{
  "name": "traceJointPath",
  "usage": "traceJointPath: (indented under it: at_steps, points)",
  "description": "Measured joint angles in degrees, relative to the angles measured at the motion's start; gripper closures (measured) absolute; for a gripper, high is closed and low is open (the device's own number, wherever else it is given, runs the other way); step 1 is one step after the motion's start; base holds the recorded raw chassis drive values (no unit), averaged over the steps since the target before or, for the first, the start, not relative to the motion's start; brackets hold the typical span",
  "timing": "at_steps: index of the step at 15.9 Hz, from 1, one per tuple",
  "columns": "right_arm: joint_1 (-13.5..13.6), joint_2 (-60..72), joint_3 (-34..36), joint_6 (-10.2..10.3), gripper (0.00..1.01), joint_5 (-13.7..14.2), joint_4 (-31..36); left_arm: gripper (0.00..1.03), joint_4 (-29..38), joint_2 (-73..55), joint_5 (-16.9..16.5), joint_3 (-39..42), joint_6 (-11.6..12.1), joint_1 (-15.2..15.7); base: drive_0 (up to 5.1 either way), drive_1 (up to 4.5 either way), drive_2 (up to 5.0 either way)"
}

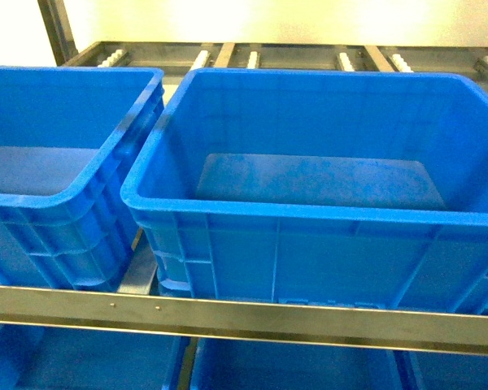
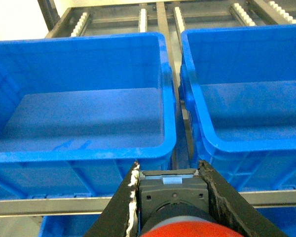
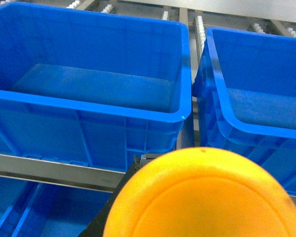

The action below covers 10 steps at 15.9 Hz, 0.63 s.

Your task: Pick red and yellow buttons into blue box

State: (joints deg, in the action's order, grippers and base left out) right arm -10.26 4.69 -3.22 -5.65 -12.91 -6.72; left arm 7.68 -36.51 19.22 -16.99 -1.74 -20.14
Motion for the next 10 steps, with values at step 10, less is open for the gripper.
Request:
traceJointPath:
  at_steps: [10]
  points:
    - [-0.04,0.07,0.02,-0.02,0.75,-0.07,0.00,0.76,-0.15,-0.22,0.02,0.07,0.00,0.04,0.0,2.01,-2.0]
